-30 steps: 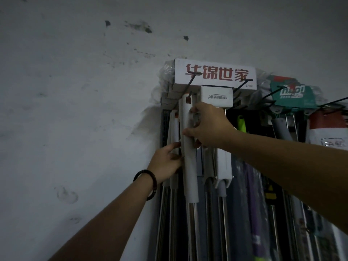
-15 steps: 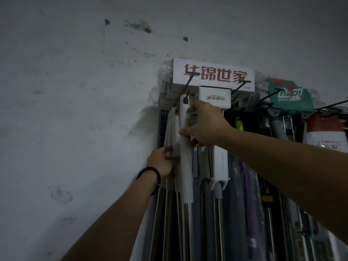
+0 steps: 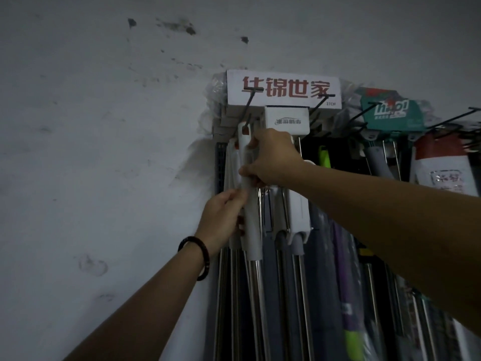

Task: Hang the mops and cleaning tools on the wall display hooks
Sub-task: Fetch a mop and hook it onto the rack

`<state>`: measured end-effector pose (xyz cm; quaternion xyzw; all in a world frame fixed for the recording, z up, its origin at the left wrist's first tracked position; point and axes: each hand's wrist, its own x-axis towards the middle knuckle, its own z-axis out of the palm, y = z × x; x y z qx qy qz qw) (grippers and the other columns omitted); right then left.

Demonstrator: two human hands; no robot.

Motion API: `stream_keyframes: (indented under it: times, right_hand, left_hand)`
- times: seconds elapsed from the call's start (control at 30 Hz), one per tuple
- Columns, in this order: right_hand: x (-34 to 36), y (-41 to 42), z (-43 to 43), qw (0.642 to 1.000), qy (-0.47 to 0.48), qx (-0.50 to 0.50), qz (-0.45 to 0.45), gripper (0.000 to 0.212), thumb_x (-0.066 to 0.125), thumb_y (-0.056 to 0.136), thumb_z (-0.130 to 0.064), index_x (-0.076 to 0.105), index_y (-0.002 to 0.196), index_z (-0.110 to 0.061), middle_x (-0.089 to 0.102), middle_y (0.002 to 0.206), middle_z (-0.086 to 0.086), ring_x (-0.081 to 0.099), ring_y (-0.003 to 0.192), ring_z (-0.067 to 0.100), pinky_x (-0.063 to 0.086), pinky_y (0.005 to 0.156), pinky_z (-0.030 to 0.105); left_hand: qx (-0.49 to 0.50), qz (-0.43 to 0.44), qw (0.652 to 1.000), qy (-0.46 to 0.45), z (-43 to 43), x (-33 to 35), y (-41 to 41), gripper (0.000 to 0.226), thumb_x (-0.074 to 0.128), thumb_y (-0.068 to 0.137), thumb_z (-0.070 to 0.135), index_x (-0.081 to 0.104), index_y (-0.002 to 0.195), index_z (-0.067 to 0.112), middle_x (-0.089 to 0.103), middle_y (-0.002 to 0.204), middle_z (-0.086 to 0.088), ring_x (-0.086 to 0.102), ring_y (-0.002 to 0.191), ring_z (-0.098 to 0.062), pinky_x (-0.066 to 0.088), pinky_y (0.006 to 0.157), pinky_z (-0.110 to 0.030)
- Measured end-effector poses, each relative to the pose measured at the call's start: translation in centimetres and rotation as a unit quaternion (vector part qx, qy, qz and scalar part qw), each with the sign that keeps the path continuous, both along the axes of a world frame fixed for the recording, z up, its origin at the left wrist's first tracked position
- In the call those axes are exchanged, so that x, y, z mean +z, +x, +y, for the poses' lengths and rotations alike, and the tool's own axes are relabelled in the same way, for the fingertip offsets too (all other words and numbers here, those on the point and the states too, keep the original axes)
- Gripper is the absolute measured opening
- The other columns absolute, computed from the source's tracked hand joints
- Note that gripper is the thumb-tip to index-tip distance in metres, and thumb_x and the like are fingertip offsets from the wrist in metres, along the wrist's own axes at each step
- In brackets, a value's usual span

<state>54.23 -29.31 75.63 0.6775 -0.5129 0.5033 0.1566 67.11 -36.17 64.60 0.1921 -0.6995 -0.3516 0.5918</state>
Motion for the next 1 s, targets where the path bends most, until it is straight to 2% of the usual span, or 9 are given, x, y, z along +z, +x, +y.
stream_keyframes:
  times: [0.03,0.1,0.23,0.3,0.37,0.47,0.63,0.9,1.0]
  right_hand:
    - [0.0,0.1,-0.3,1.000,-0.002,-0.003,0.001,0.050,0.093,0.079,-0.013,0.061,0.116,-0.013,0.072,0.092,0.014,0.078,0.066,0.028,0.068,0.062,0.043]
    - [0.0,0.3,-0.9,1.000,0.005,-0.020,0.010,0.042,0.090,0.082,-0.011,0.063,0.114,-0.009,0.073,0.090,0.014,0.078,0.070,0.028,0.068,0.067,0.043]
    - [-0.1,0.2,-0.9,0.996,0.025,-0.057,0.066,0.035,0.086,0.084,-0.003,0.071,0.115,-0.005,0.076,0.083,0.012,0.078,0.069,0.025,0.068,0.068,0.041]
    - [-0.4,-0.4,-0.3,0.997,0.009,-0.038,0.072,0.028,0.081,0.087,-0.002,0.071,0.113,-0.008,0.075,0.083,0.012,0.078,0.061,0.022,0.068,0.063,0.040]
    - [-0.7,-0.9,0.6,0.994,-0.023,-0.049,0.090,0.022,0.081,0.088,-0.005,0.073,0.108,-0.008,0.075,0.090,0.011,0.077,0.069,0.022,0.068,0.067,0.041]
    - [-0.6,-1.8,2.1,0.985,-0.052,-0.097,0.133,0.021,0.081,0.085,-0.012,0.077,0.105,-0.011,0.076,0.095,0.008,0.074,0.087,0.023,0.065,0.079,0.039]
    - [-0.3,-3.3,5.3,0.975,-0.075,-0.134,0.161,0.026,0.080,0.087,-0.021,0.072,0.111,-0.020,0.072,0.099,0.002,0.069,0.091,0.021,0.063,0.081,0.039]
    - [0.6,-3.8,9.3,0.948,-0.028,-0.198,0.247,0.049,0.088,0.083,-0.035,0.066,0.123,-0.019,0.071,0.103,0.003,0.068,0.091,0.022,0.062,0.084,0.047]
    - [1.0,-3.7,10.6,0.940,-0.029,-0.214,0.265,0.059,0.088,0.080,-0.045,0.063,0.128,-0.020,0.067,0.114,0.005,0.064,0.099,0.022,0.060,0.088,0.044]
  left_hand:
    - [0.001,-0.018,1.000,-0.008,0.1,-0.3,0.2,0.016,0.072,0.094,0.036,0.072,0.108,0.027,0.079,0.089,-0.002,0.076,0.082,-0.017,0.063,0.075,-0.040]
    - [0.011,-0.033,0.999,-0.013,0.1,-0.5,0.3,0.029,0.079,0.089,0.029,0.069,0.116,0.030,0.081,0.093,0.002,0.078,0.090,-0.018,0.065,0.077,-0.045]
    - [0.036,-0.013,0.999,0.011,-0.4,-0.2,0.2,0.022,0.083,0.085,0.029,0.069,0.097,0.043,0.081,0.093,0.003,0.078,0.092,-0.021,0.065,0.079,-0.044]
    - [0.052,-0.010,0.998,0.026,-0.7,0.0,0.2,0.038,0.084,0.083,0.031,0.071,0.119,0.031,0.079,0.097,0.005,0.077,0.091,-0.021,0.066,0.076,-0.044]
    - [0.074,-0.017,0.996,0.039,-0.7,0.1,0.2,0.062,0.084,0.083,0.034,0.062,0.139,0.022,0.075,0.101,0.010,0.076,0.091,-0.020,0.066,0.073,-0.042]
    - [0.101,-0.017,0.994,0.047,-0.8,0.3,0.3,0.065,0.084,0.083,0.035,0.061,0.141,0.020,0.075,0.109,0.002,0.074,0.091,-0.021,0.066,0.072,-0.042]
    - [0.167,-0.031,0.985,0.027,-0.8,0.0,0.8,0.063,0.083,0.083,0.042,0.063,0.138,0.017,0.071,0.123,-0.005,0.073,0.095,-0.019,0.066,0.070,-0.036]
    - [0.197,-0.174,0.965,0.003,0.7,-0.8,1.9,0.073,0.082,0.082,0.033,0.054,0.146,0.015,0.072,0.124,-0.008,0.073,0.104,-0.031,0.062,0.093,-0.045]
    - [0.223,-0.196,0.954,-0.030,2.1,-0.3,2.7,0.061,0.078,0.086,0.029,0.057,0.142,0.015,0.073,0.120,-0.006,0.070,0.107,-0.024,0.059,0.098,-0.037]
